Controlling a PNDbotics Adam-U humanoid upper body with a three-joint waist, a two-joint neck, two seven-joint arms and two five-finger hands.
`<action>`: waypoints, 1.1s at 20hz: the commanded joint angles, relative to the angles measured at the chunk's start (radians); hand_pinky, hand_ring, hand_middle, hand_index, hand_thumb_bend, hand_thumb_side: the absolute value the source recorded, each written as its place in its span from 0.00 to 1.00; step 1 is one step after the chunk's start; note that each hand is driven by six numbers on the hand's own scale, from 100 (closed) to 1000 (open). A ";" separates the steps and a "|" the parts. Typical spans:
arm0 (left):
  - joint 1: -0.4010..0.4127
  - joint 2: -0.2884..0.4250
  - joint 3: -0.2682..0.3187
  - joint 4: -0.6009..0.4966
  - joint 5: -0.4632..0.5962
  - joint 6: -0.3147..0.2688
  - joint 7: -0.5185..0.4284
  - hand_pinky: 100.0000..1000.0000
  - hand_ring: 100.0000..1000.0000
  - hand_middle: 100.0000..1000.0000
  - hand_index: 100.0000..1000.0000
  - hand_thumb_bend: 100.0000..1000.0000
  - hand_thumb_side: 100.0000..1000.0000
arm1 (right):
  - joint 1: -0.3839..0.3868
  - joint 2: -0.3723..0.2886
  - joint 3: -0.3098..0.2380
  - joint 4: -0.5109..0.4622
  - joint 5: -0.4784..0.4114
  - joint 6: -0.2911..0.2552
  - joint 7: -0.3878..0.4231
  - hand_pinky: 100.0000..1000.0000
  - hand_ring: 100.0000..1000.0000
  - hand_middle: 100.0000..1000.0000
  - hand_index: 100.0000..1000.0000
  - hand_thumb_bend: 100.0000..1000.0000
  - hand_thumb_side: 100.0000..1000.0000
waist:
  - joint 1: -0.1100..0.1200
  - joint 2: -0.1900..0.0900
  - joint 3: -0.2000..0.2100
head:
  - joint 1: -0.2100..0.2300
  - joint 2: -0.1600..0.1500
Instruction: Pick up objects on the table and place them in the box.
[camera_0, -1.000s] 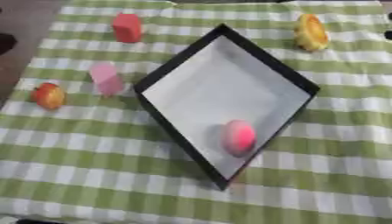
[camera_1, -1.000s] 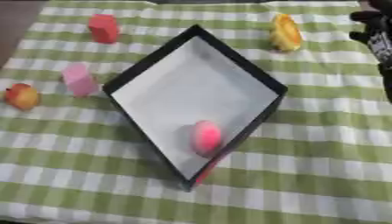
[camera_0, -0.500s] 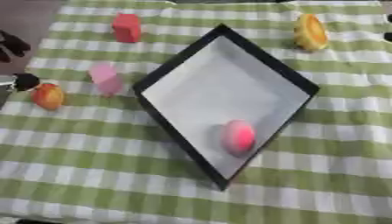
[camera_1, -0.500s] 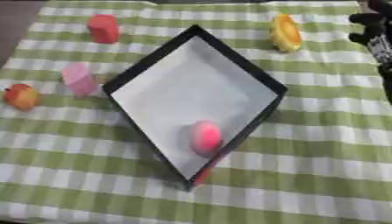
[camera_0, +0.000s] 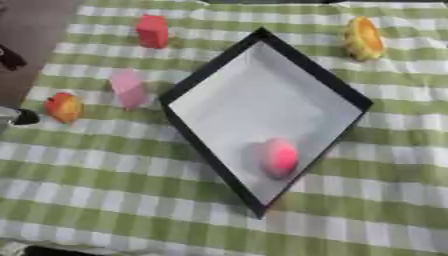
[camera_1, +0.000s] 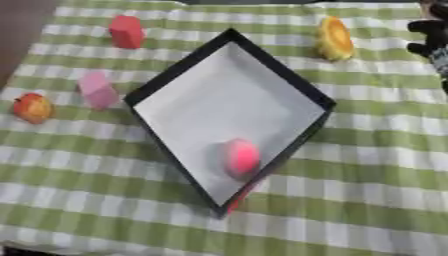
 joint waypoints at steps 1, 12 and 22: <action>-0.038 -0.004 -0.011 0.073 -0.025 -0.008 0.013 0.77 0.77 0.75 0.86 0.58 0.35 | -0.003 -0.027 -0.004 -0.007 0.008 -0.002 0.003 0.86 0.96 0.74 0.91 0.00 0.57 | 0.013 -0.032 -0.001 | 0.008 0.004; -0.176 -0.156 -0.078 0.364 -0.107 -0.067 0.011 0.73 0.73 0.71 0.82 0.57 0.24 | 0.000 -0.015 -0.003 -0.005 0.015 0.003 0.007 0.86 0.96 0.74 0.91 0.00 0.58 | 0.010 -0.026 -0.005 | 0.014 0.004; -0.259 -0.279 -0.107 0.518 -0.160 -0.144 0.013 0.71 0.72 0.70 0.81 0.55 0.18 | -0.001 -0.004 0.000 -0.004 0.018 0.007 0.010 0.86 0.96 0.73 0.91 0.00 0.59 | 0.006 -0.020 -0.004 | 0.017 0.002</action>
